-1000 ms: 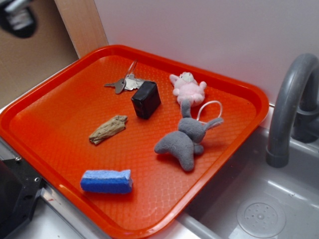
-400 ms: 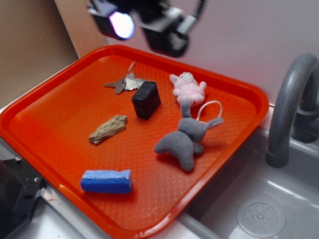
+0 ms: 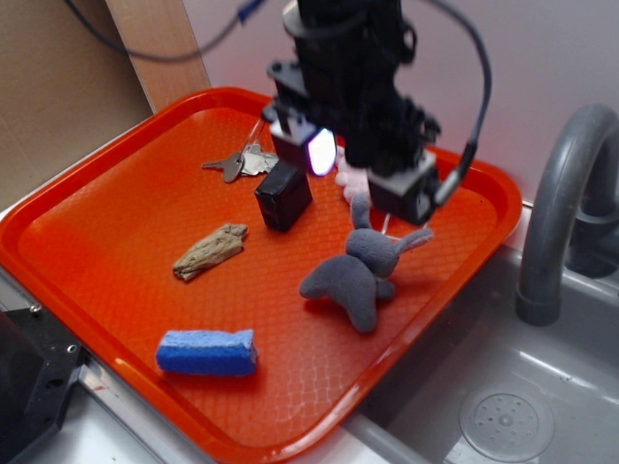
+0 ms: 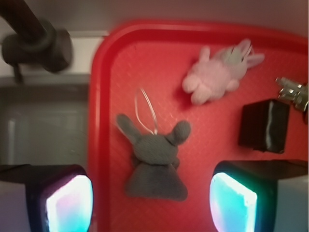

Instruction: Grab the gray animal.

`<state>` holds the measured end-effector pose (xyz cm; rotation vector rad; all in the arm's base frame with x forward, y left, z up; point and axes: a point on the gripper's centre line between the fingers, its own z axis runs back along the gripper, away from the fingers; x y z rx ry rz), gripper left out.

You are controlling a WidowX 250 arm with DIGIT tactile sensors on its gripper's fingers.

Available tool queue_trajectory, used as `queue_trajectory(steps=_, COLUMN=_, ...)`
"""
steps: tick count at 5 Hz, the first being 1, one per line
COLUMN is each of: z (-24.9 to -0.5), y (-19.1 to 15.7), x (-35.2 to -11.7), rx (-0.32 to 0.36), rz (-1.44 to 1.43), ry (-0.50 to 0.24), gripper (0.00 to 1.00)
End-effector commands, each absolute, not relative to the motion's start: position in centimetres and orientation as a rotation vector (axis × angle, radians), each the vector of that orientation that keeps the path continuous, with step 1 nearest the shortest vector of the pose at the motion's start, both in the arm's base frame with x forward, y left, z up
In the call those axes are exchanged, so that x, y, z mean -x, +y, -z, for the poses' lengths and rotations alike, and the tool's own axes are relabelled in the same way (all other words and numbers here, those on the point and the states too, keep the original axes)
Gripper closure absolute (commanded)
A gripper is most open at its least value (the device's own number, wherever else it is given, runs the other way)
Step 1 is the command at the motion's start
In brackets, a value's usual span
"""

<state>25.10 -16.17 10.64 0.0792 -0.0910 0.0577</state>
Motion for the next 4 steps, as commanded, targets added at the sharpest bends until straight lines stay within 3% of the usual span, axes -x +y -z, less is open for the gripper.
queue_trajectory(steps=1, z=-6.4, y=-15.3, x=-23.2, rx=-0.091, rz=-0.017, ry=-0.07, gripper=0.0)
queue_trajectory(steps=2, z=-3.7, y=-14.7, x=-23.2, rx=-0.194, rz=-0.039, ry=-0.118, gripper=0.0)
queue_trajectory(steps=3, z=-2.5, y=-14.3, x=-23.7, rx=-0.201, rz=-0.055, ry=-0.222, gripper=1.0)
queue_trajectory(steps=4, z=-3.4, y=-14.1, x=-23.5, rx=-0.131, rz=-0.033, ry=-0.232, gripper=1.0)
